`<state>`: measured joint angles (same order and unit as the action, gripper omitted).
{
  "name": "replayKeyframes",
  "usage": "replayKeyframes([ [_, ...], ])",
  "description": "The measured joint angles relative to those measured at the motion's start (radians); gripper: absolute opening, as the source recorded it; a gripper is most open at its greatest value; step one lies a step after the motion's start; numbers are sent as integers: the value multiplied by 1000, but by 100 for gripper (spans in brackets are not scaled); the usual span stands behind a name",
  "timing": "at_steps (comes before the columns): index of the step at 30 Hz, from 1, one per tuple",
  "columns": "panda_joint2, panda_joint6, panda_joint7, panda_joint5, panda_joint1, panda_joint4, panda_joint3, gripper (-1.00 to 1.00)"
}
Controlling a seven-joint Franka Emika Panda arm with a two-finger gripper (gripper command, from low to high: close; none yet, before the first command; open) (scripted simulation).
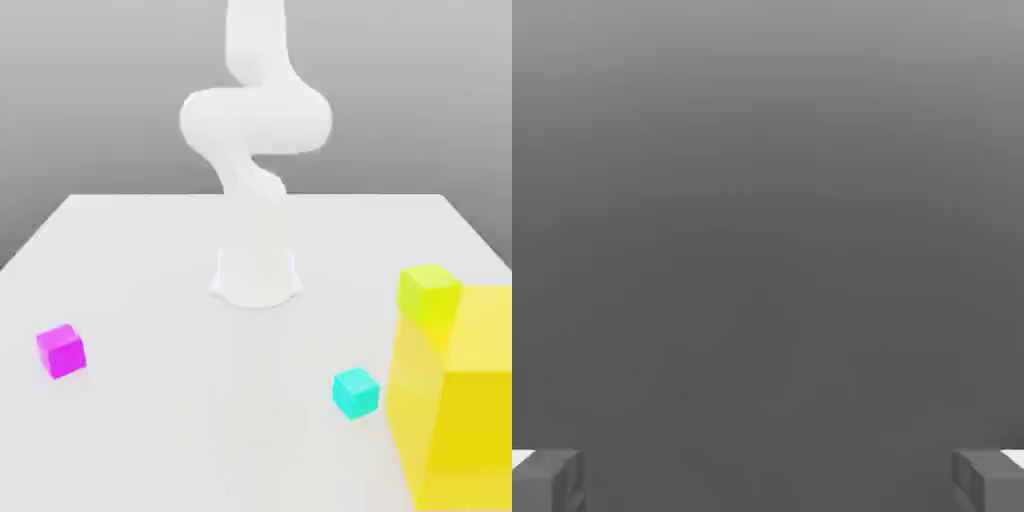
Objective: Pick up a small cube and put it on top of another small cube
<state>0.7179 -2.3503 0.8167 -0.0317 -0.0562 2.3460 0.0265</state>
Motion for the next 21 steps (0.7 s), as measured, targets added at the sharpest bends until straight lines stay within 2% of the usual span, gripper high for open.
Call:
replayKeyframes([
  [7, -232, -142, 36, -74, -156, 131, 105, 0],
  [13, -426, -262, 38, -100, -275, 240, 219, 0],
  [18, -591, -366, 0, -64, -354, 333, 328, 0],
  [21, -695, -428, -63, 14, -411, 389, 379, 0],
])
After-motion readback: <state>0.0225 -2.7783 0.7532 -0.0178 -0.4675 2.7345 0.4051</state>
